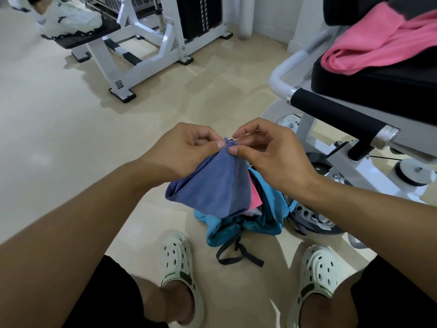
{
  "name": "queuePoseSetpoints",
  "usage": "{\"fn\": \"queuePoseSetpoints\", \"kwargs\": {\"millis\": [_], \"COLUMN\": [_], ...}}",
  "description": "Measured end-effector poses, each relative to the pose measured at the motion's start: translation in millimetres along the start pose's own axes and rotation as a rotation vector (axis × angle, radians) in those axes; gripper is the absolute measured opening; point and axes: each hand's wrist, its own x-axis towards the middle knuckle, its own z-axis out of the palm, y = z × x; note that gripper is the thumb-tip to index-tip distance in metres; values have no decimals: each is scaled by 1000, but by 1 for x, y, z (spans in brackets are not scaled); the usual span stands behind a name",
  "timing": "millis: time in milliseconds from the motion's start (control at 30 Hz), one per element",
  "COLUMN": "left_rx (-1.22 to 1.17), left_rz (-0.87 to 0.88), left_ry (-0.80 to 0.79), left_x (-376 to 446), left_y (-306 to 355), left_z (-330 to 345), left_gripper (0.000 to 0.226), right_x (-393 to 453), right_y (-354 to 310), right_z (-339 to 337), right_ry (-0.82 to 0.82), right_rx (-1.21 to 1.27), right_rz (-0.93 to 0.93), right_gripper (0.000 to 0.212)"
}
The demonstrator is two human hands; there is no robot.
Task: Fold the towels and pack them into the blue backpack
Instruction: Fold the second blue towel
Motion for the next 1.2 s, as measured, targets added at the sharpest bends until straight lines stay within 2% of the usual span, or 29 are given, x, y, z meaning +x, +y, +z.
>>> {"fn": "queuePoseSetpoints", "kwargs": {"millis": [200, 467, 700, 833, 967, 1200], "left_rx": [-52, -141, -130, -164, -88, 1], "left_rz": [-27, -100, -48, -24, 14, 14], "left_ry": [-22, 36, 70, 29, -24, 50], "left_x": [1, 3, 2, 1, -3, -4], "left_y": [-2, 0, 4, 4, 6, 8], "left_z": [0, 5, 7, 7, 6, 1], "left_gripper": [23, 24, 23, 26, 21, 21], "right_x": [4, 3, 2, 2, 2, 4], "right_y": [0, -1, -2, 1, 3, 2], "right_z": [-5, -6, -4, -4, -4, -4], "right_ry": [-45, -84, -50, -42, -40, -128], "right_rx": [-23, -89, -52, -49, -54, -70], "right_rz": [91, 58, 39, 26, 8, 26], "right_gripper": [9, 13, 12, 14, 15, 18]}}
